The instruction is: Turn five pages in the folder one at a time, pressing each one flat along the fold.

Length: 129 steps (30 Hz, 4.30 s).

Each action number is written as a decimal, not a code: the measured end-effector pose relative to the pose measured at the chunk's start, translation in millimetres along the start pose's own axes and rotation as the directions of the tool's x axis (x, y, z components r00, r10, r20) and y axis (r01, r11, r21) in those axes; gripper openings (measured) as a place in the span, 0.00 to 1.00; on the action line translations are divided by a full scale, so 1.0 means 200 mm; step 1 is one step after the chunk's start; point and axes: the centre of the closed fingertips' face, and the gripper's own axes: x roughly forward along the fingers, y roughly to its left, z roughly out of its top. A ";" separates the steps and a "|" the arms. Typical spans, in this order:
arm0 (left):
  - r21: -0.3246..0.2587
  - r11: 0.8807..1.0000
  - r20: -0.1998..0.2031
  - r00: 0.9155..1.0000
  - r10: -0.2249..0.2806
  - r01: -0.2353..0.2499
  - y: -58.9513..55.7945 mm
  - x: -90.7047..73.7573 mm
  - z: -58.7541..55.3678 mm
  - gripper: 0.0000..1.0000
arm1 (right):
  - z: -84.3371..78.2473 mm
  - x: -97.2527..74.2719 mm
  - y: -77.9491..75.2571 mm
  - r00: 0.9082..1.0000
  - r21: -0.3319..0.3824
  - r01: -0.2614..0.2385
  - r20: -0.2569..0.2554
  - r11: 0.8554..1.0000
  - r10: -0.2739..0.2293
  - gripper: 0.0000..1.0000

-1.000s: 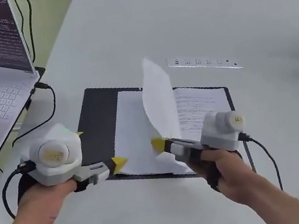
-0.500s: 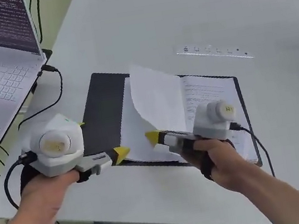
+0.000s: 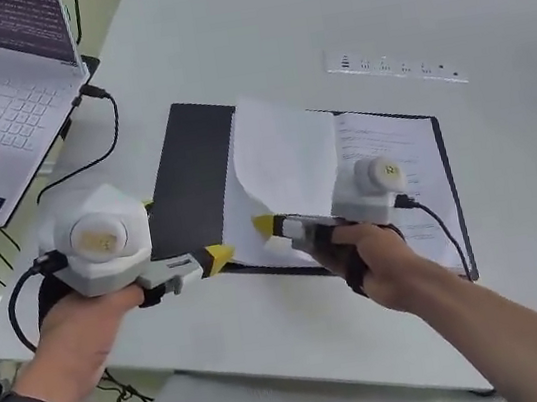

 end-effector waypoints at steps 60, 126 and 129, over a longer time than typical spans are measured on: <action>-0.004 1.000 -0.044 0.999 0.000 -0.001 0.08 0.02 -0.03 0.70 | -0.03 0.11 0.04 0.994 -0.025 -0.104 0.034 0.994 0.105 0.49; 0.074 0.988 -0.220 0.968 -0.116 0.136 -0.11 0.46 -0.34 0.00 | 0.10 -0.59 -0.37 0.968 -0.048 0.124 0.225 0.991 -0.110 0.29; 0.078 0.989 -0.219 0.970 -0.108 0.128 -0.11 0.46 -0.34 0.00 | 0.12 -0.56 -0.37 0.973 -0.067 0.117 0.206 0.991 -0.102 0.29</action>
